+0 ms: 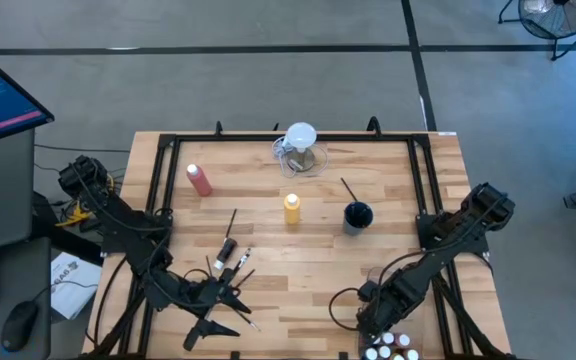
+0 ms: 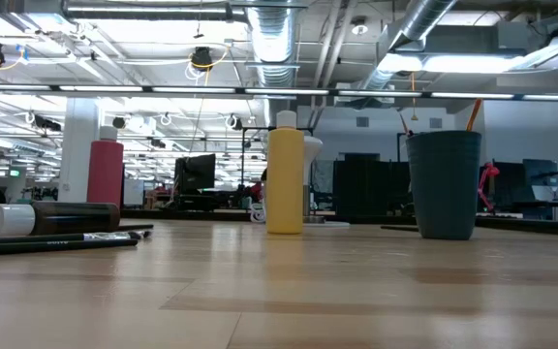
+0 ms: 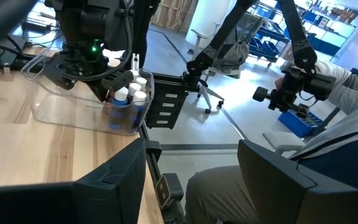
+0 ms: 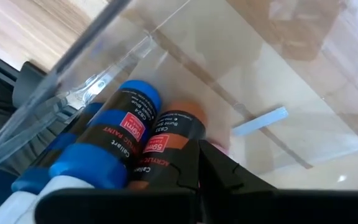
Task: Pick & Place Paint Supplies
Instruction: Adjust the small brown paint bottle into the transparent bin
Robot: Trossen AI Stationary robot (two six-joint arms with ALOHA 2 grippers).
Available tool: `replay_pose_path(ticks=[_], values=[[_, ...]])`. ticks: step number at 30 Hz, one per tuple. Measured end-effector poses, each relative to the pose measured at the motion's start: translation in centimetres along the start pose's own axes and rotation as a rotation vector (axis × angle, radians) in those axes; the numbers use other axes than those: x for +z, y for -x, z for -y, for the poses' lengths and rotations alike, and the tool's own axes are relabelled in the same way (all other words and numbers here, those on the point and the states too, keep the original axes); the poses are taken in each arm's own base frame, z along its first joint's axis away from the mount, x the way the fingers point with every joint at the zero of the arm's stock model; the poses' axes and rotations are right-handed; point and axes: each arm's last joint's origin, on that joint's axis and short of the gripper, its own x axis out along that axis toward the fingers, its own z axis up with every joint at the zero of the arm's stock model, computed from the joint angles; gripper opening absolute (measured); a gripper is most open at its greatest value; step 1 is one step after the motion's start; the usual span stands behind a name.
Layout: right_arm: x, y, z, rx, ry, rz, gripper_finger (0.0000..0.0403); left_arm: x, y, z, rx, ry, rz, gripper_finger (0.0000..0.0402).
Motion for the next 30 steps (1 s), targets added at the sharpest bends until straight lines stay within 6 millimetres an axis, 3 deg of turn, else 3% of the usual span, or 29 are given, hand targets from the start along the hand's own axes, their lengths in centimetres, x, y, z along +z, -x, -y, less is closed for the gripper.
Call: replay_pose_path(ticks=[11,30], values=[[1.2,-2.8,-0.8,-0.028,0.032,-0.049,0.0,0.0,0.0,0.0,-0.002,0.002,0.005,0.0214],[0.8,-2.0,-0.7,-0.008,0.029,-0.084,0.0,0.1,0.0,0.1,-0.005,-0.011,0.011,0.0214]])
